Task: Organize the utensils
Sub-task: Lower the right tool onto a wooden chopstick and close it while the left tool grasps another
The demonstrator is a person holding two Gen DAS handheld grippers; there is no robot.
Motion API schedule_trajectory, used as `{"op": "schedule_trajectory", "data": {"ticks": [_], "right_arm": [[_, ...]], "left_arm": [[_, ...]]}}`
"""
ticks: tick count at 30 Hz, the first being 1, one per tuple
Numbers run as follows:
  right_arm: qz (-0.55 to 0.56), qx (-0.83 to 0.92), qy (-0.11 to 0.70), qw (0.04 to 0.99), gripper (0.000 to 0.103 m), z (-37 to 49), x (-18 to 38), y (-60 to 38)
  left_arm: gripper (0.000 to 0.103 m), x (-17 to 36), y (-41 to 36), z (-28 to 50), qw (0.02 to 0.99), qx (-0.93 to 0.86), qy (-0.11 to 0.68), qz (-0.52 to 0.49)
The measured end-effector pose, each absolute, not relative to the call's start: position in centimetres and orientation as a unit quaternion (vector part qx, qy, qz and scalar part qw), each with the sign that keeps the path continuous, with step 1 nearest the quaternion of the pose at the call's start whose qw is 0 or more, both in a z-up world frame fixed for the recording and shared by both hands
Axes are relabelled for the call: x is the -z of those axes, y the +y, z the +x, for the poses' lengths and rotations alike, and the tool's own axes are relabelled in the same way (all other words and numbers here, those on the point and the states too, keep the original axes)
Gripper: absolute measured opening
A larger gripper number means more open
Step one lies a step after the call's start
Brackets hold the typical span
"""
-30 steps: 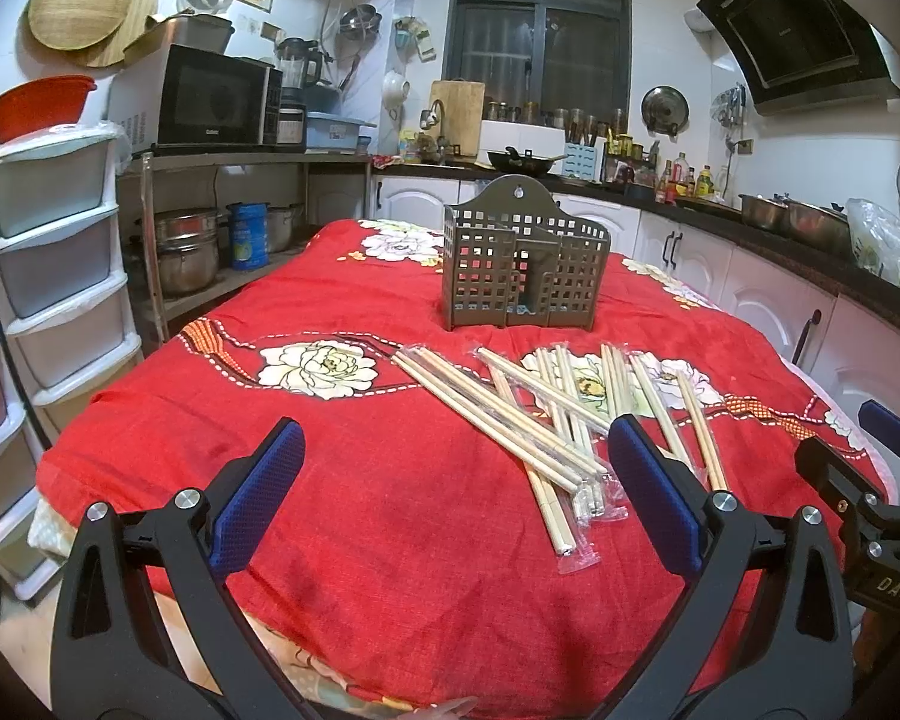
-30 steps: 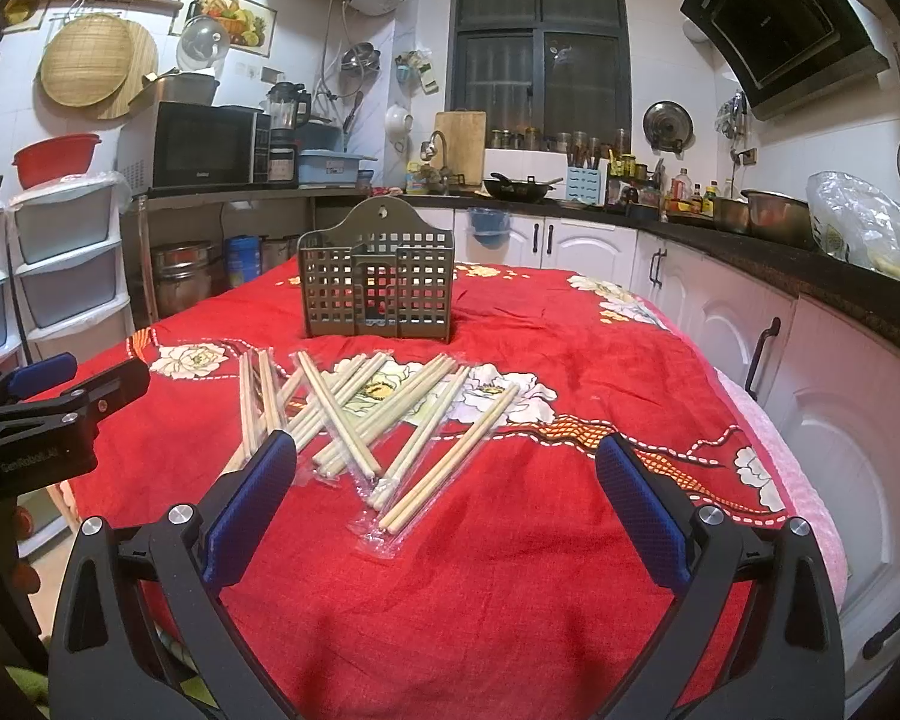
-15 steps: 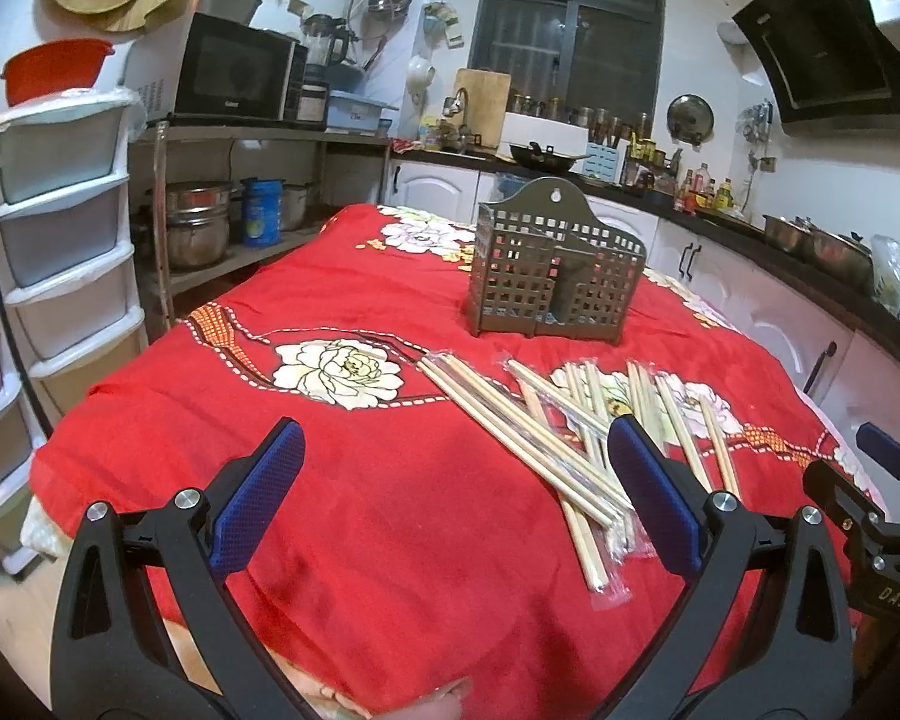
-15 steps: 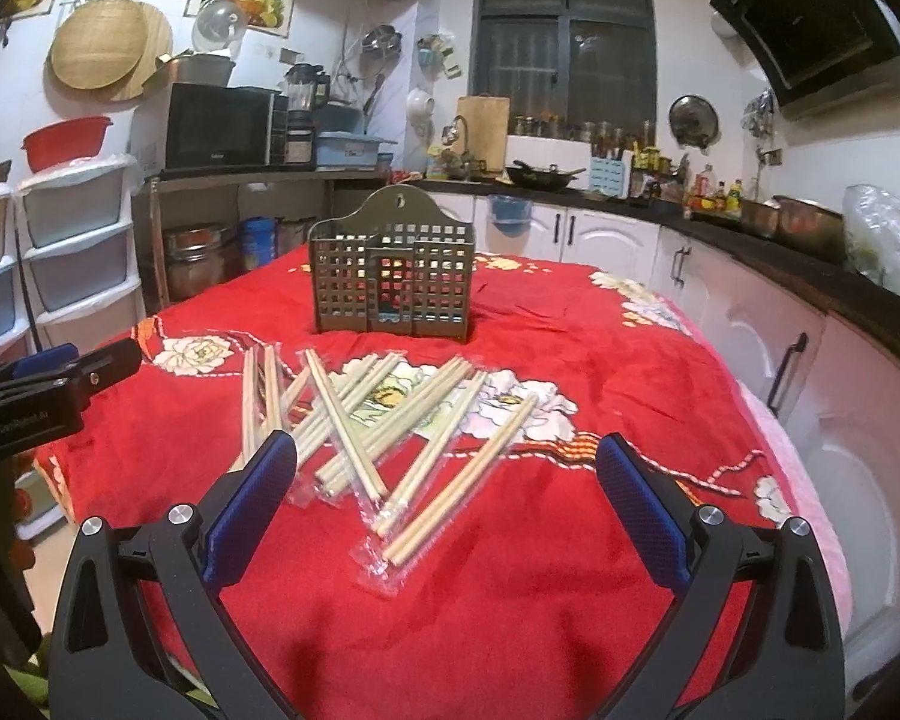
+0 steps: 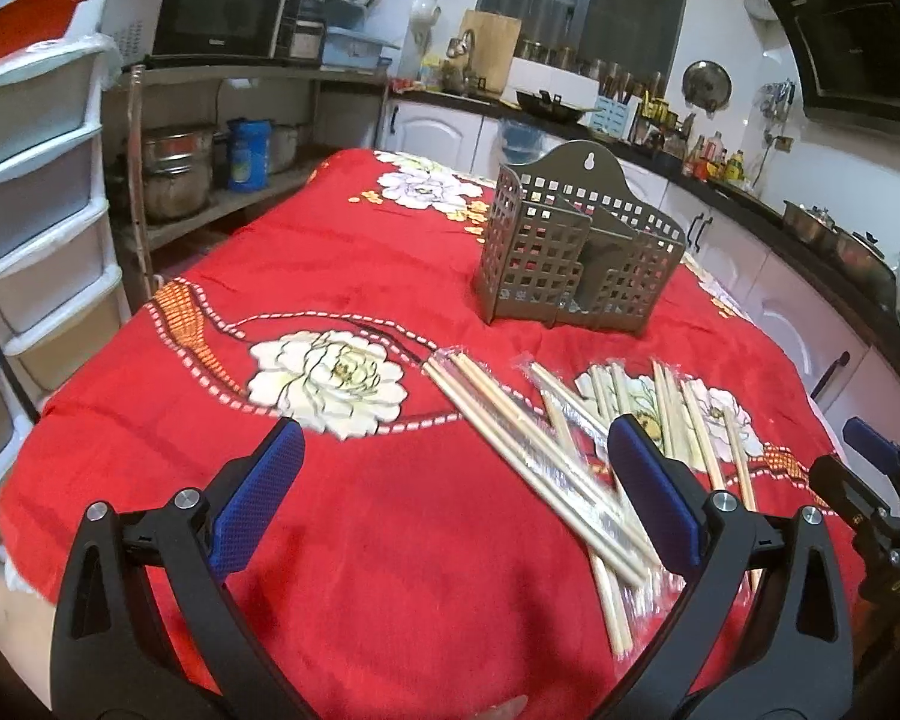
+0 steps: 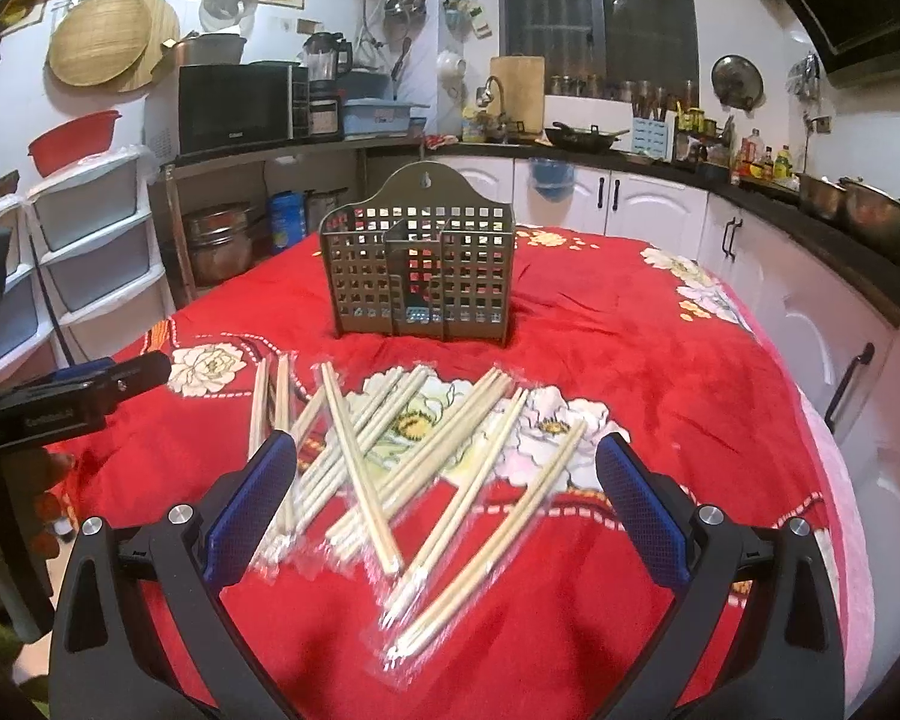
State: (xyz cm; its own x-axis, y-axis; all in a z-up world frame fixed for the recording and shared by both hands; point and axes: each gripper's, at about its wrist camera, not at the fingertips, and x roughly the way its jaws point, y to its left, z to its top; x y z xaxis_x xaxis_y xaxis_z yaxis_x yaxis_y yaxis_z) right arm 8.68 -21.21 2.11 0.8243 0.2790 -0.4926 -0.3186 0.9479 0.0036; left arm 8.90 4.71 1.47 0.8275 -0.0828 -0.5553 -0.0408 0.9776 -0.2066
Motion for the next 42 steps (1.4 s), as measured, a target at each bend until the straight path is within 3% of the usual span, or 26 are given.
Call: {"op": "schedule_trajectory", "data": {"ticks": [9, 11, 12, 14, 16, 18, 19, 22, 23, 24, 32, 42], "right_arm": [[-0.021, -0.159, 0.304, 0.939, 0.097, 13.7, -2.0, -22.0], [-0.01, -0.165, 0.326, 0.931, 0.09, 15.1, -1.5, -22.2], [-0.011, -0.165, 0.334, 0.928, 0.078, 15.7, -1.4, -22.2], [-0.015, -0.168, 0.354, 0.92, 0.073, 16.9, -1.0, -22.2], [-0.021, -0.171, 0.37, 0.913, 0.064, 18.0, -0.5, -22.0], [-0.022, -0.176, 0.387, 0.905, 0.056, 19.0, 0.0, -21.8], [-0.021, -0.179, 0.393, 0.902, 0.052, 19.4, 0.2, -21.8], [-0.021, -0.183, 0.407, 0.895, 0.046, 20.3, 0.7, -21.7], [-0.022, -0.184, 0.41, 0.893, 0.045, 20.7, 0.7, -21.6], [-0.024, -0.184, 0.413, 0.892, 0.043, 20.9, 0.8, -21.6], [-0.02, -0.171, 0.449, 0.877, 0.034, 23.2, 1.7, -22.2], [-0.012, -0.162, 0.497, 0.852, 0.027, 26.7, 3.8, -22.3]], "left_arm": [[0.094, -1.3, 5.5, 13.2, 0.933, 0.034, 0.338, -0.118], [0.094, -0.8, 5.6, 14.2, 0.928, 0.026, 0.356, -0.11], [0.093, -0.7, 5.6, 14.4, 0.926, 0.025, 0.36, -0.108], [0.092, -0.1, 5.9, 15.1, 0.92, 0.035, 0.373, -0.114], [0.088, 0.6, 6.4, 15.9, 0.912, 0.038, 0.39, -0.124], [0.074, 1.2, 6.8, 16.6, 0.905, 0.041, 0.402, -0.133], [0.073, 1.4, 6.9, 16.8, 0.902, 0.044, 0.406, -0.137], [0.071, 2.1, 7.1, 17.9, 0.891, 0.054, 0.423, -0.156], [0.059, 2.2, 7.1, 18.1, 0.887, 0.059, 0.427, -0.162], [0.052, 2.4, 7.1, 18.4, 0.884, 0.064, 0.432, -0.166], [0.023, 3.9, 7.5, 20.9, 0.863, 0.068, 0.465, -0.188], [0.017, 3.9, 7.8, 22.8, 0.853, 0.058, 0.489, -0.173]]}}
